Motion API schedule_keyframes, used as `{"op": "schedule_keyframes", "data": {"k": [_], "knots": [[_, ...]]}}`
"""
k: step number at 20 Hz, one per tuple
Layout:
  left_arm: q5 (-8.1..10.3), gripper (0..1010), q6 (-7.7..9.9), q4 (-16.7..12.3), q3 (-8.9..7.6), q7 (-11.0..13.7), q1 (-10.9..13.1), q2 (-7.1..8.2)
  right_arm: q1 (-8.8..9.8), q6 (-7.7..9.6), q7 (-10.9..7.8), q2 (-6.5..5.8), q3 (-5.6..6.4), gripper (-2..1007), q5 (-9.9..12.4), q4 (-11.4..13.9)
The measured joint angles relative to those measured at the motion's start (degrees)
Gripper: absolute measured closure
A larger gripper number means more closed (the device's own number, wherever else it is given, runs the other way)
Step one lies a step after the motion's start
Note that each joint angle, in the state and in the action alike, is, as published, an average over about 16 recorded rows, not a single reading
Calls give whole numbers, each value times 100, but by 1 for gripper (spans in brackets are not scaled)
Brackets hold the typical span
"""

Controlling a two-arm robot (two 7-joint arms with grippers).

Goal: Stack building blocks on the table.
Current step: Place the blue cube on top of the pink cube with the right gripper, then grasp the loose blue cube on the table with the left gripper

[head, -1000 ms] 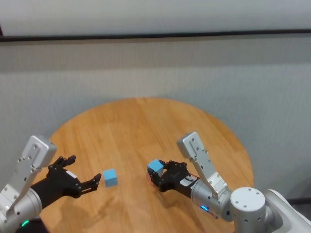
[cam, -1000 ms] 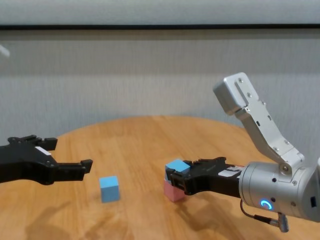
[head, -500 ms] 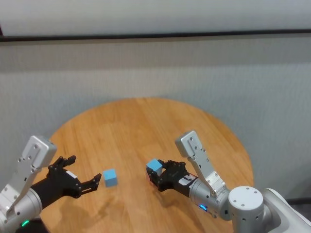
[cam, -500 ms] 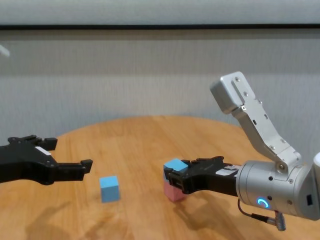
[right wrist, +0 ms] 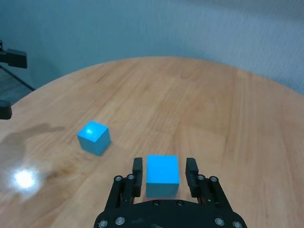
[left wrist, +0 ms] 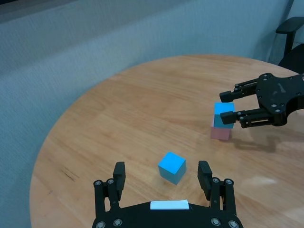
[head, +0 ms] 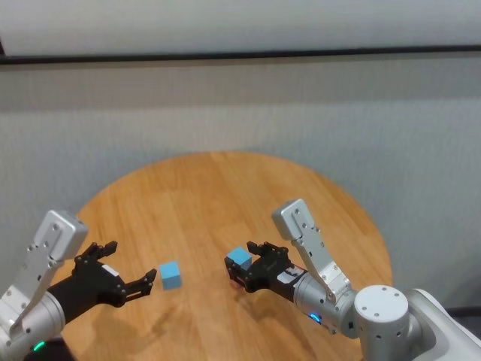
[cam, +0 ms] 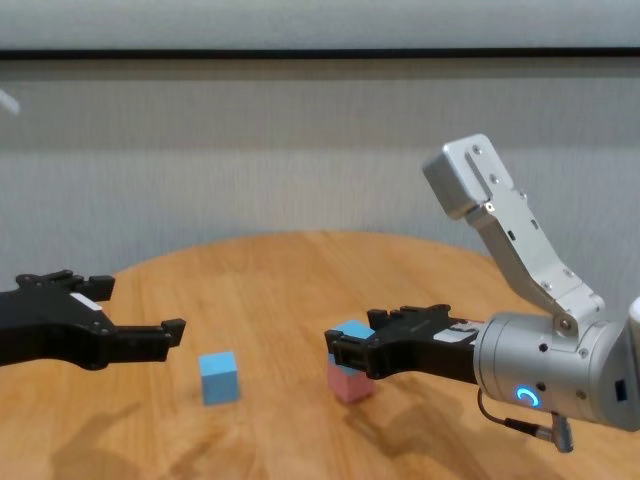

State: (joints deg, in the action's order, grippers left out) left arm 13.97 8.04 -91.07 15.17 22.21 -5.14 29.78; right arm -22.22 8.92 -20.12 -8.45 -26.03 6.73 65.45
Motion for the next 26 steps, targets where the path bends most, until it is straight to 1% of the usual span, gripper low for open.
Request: {"op": "schedule_keyframes", "data": {"k": [3,7,10,14,17,21,26], "knots": [[0,10,0,0,0,0,0,0,10,-3,21,-12,47,386,9,88],[0,10,0,0,0,0,0,0,35,-45,44,-44,143,261,54,259],[0,10,0,0,0,0,0,0,52,-120,79,-88,246,172,103,417],[0,10,0,0,0,0,0,0,89,-254,161,-170,407,85,165,659],[0,10,0,0,0,0,0,0,152,-349,234,-249,538,38,199,847],[0,10,0,0,0,0,0,0,269,-459,351,-363,699,7,203,1055],[0,10,0,0,0,0,0,0,414,-533,472,-476,829,0,162,1233]]}}
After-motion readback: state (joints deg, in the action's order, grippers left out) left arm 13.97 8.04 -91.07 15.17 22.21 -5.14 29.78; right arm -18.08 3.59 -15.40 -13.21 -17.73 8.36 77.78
